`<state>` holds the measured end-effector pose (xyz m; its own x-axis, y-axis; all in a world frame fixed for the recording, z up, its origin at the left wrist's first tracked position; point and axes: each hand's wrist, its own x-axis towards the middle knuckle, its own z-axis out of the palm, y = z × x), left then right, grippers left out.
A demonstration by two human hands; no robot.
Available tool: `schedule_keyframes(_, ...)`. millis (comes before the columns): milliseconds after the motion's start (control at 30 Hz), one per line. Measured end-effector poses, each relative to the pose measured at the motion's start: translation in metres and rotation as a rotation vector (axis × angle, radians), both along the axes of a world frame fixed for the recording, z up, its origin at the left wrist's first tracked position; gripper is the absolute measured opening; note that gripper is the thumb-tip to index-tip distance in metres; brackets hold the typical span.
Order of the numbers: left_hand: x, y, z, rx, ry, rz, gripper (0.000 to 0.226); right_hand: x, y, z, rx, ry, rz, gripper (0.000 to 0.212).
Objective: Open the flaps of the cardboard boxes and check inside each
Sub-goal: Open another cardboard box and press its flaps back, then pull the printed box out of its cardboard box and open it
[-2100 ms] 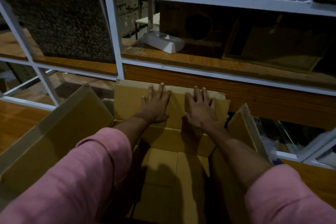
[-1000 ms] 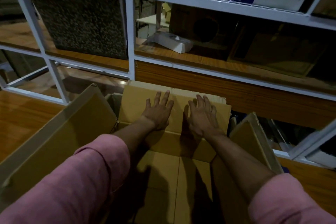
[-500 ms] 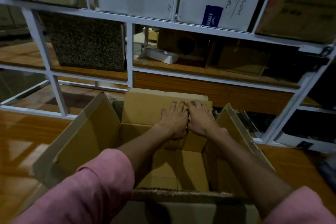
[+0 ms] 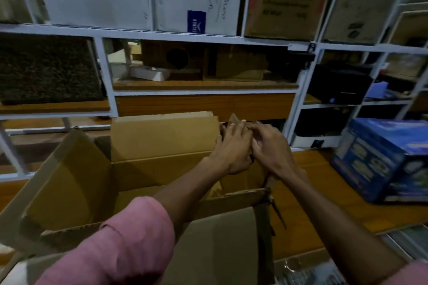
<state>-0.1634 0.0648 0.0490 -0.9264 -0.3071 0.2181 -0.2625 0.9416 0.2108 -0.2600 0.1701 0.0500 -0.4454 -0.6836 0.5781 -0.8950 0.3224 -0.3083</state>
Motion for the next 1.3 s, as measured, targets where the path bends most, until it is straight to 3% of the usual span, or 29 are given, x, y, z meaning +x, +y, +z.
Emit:
schedule_keyframes(233,-0.074,0.07,-0.003,-0.022,0.01,-0.142,0.081,-0.063,0.078,-0.016,-0.095,-0.067,-0.137,0.031)
schedule_keyframes(767,-0.301,0.206,-0.068,-0.082,-0.167,-0.21,0.077,-0.291,0.236,-0.103,0.058,-0.25,-0.221,0.032)
schedule_keyframes(1300,-0.345,0.207,-0.097,-0.036,-0.232,-0.231,0.08,-0.344,0.262,-0.12,0.162,-0.349,-0.349,0.036)
